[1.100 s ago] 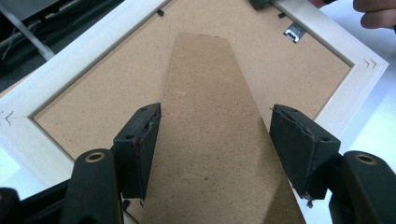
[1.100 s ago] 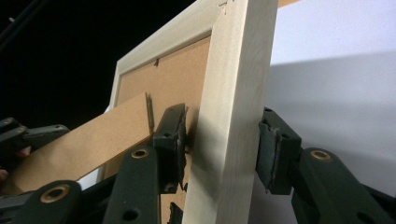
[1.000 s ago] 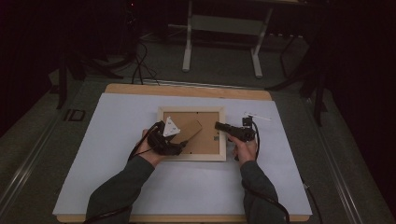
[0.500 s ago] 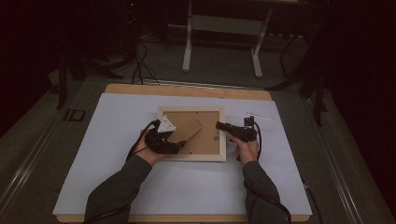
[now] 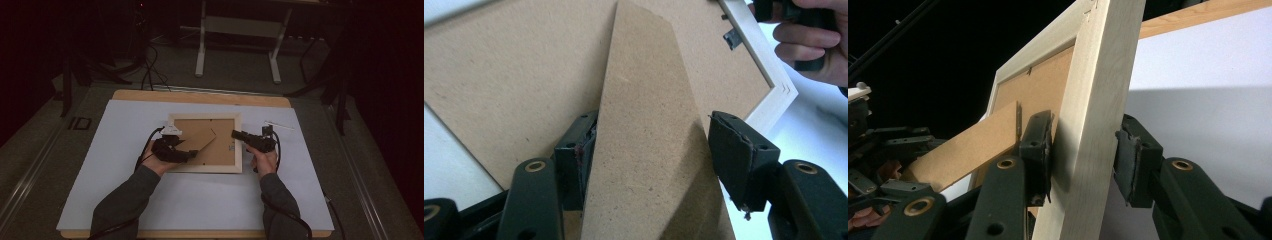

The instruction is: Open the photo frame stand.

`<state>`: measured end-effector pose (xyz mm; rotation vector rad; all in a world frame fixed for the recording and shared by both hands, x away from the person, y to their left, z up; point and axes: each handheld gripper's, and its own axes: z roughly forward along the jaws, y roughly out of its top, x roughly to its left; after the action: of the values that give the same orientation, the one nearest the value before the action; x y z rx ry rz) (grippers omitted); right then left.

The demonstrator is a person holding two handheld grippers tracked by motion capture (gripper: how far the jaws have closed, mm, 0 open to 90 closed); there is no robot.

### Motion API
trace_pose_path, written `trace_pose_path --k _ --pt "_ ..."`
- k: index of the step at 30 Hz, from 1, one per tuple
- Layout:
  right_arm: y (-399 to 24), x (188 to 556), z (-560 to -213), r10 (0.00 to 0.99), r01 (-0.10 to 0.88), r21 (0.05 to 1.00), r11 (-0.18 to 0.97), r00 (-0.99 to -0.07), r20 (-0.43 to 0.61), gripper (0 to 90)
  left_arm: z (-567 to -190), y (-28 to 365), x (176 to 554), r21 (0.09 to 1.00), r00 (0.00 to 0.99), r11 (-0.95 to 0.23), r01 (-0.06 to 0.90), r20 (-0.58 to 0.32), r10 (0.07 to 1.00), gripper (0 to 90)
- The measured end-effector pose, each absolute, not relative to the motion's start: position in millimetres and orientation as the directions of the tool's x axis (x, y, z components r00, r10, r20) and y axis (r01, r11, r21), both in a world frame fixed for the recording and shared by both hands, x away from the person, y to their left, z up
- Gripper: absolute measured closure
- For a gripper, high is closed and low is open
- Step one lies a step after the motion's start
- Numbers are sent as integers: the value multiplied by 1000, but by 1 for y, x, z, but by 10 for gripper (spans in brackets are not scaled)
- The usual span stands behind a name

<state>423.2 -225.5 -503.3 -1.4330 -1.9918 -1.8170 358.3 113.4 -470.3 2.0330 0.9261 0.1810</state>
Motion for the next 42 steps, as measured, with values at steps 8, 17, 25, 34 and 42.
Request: trace_pose_path --k 8,17,25,34,42 --pt "-226 422 -500 556 645 754 -123 -585 591 616 -468 113 361 738 717 -360 571 -234 657 445" --pt "-225 420 -495 554 626 773 -100 -611 566 618 -472 122 365 740 712 -287 608 -348 610 490" --pt "-227 418 -493 547 608 789 -88 -632 548 620 -471 118 365 731 719 -312 607 -338 607 509" --pt "-228 416 -490 547 586 807 -65 -656 520 621 -470 114 363 715 729 -352 604 -317 607 532" --pt "-230 413 -487 556 567 823 -47 -669 493 622 -469 115 363 719 738 -350 601 -330 589 597"
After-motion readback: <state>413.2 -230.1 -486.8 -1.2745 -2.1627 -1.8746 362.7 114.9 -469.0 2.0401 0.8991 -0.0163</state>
